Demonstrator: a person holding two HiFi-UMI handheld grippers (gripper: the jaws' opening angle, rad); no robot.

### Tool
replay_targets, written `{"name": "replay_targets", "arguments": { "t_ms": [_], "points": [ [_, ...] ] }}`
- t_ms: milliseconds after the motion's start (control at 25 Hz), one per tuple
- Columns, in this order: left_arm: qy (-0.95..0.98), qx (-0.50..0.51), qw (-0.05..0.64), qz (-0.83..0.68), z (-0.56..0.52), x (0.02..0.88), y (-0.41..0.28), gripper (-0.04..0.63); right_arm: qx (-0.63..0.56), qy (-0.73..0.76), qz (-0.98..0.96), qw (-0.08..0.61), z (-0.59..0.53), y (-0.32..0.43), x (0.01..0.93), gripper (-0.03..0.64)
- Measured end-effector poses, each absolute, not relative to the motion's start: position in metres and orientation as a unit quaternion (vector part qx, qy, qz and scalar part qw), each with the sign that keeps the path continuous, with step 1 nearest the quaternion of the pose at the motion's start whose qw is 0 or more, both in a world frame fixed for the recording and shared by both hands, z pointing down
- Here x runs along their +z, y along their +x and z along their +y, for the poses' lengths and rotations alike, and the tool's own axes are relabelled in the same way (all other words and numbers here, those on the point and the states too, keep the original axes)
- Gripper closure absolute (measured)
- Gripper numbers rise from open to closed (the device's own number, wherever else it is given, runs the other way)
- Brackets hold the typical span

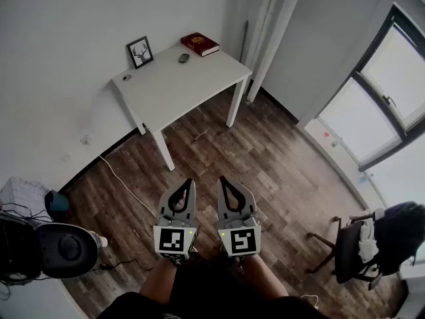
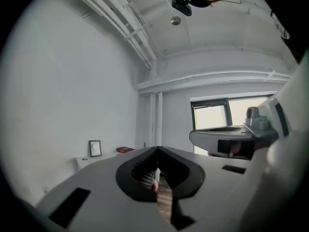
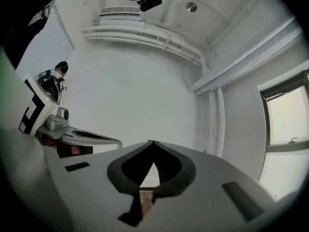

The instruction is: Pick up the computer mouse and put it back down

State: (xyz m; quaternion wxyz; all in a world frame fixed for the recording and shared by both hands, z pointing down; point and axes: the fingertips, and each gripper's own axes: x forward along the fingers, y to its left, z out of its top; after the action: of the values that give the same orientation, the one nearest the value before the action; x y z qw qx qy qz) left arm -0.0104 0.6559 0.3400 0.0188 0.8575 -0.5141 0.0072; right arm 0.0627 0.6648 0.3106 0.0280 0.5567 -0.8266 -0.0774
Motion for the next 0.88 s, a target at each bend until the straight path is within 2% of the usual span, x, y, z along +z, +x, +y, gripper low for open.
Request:
{"name": "replay_targets", "arguments": {
  "t_ms": [200, 560, 880],
  "points": [
    [0.86, 0.014, 0.014, -0.509, 0.647, 0.339, -0.03, 0.594, -0.076, 0.558, -0.826, 0.021, 0.658, 0.04, 0.314, 0.598],
    [0.862, 0.017, 0.043, -0.505, 0.632, 0.358, -0.055, 0.594, -0.05, 0.558, -0.828, 0.027, 0.645, 0.018, 0.334, 0.598],
    [0.854, 0.041, 0.05, -0.517, 0.577, 0.379, -0.054, 0.594, -0.031, 0.544, -0.838, 0.025, 0.581, 0.019, 0.353, 0.598]
  ]
}}
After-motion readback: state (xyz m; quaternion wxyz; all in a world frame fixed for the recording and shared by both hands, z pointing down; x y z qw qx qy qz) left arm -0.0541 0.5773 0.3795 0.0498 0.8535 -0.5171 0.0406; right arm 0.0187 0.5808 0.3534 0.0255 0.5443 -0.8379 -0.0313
